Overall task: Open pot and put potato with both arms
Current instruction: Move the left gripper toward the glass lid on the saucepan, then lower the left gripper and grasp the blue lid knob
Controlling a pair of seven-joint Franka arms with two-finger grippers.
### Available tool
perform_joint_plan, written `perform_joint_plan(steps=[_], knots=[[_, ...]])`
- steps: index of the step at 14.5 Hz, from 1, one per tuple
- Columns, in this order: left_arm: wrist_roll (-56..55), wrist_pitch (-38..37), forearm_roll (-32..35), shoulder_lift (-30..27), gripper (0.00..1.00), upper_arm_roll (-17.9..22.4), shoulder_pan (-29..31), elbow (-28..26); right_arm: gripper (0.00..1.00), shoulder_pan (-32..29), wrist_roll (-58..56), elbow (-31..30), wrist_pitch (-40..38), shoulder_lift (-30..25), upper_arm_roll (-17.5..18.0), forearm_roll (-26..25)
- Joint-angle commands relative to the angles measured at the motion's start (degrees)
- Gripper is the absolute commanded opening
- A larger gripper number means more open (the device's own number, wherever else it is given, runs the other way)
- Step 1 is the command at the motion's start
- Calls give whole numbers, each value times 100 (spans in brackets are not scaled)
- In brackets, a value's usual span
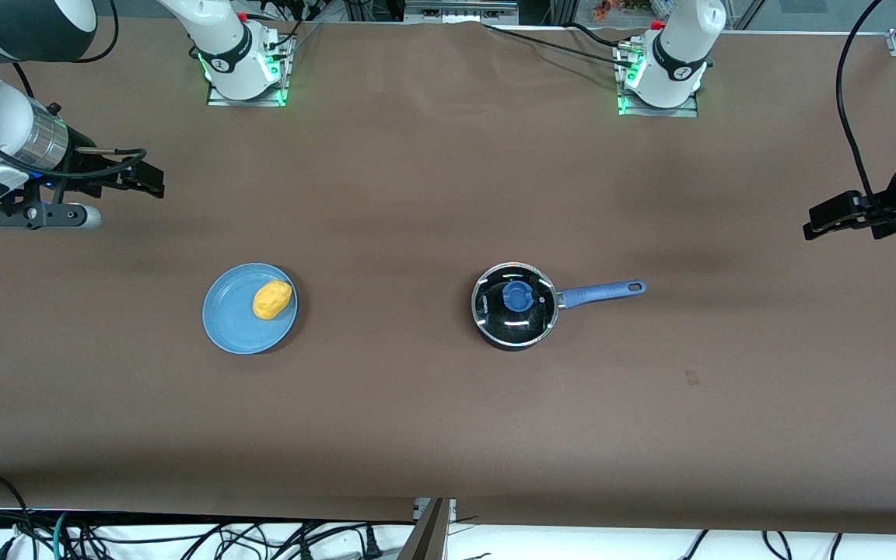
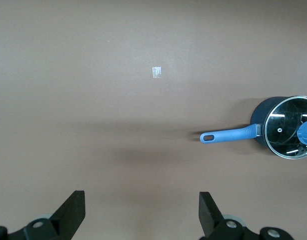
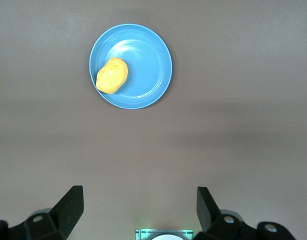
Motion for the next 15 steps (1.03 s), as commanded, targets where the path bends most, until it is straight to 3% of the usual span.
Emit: perform_joint_plan(steps=[1, 5, 8, 11, 15], knots=[[24, -41, -79, -48, 100, -36, 53, -40, 100, 17, 6, -143, 73, -148, 7, -82], [111, 38, -106, -21, 100, -80, 71, -135, 100, 17, 6, -152, 73, -139, -2, -82], [6, 466, -150, 31, 100, -422, 80, -442, 100, 8, 6, -161, 82, -113, -37, -82], [-825, 1687, -386, 276, 100, -1009, 80, -917, 100, 8, -2, -161, 126, -95, -98, -82], [-2189, 2444, -282, 882, 100, -1897, 18, -927, 100, 8, -2, -161, 100, -95, -99, -73]])
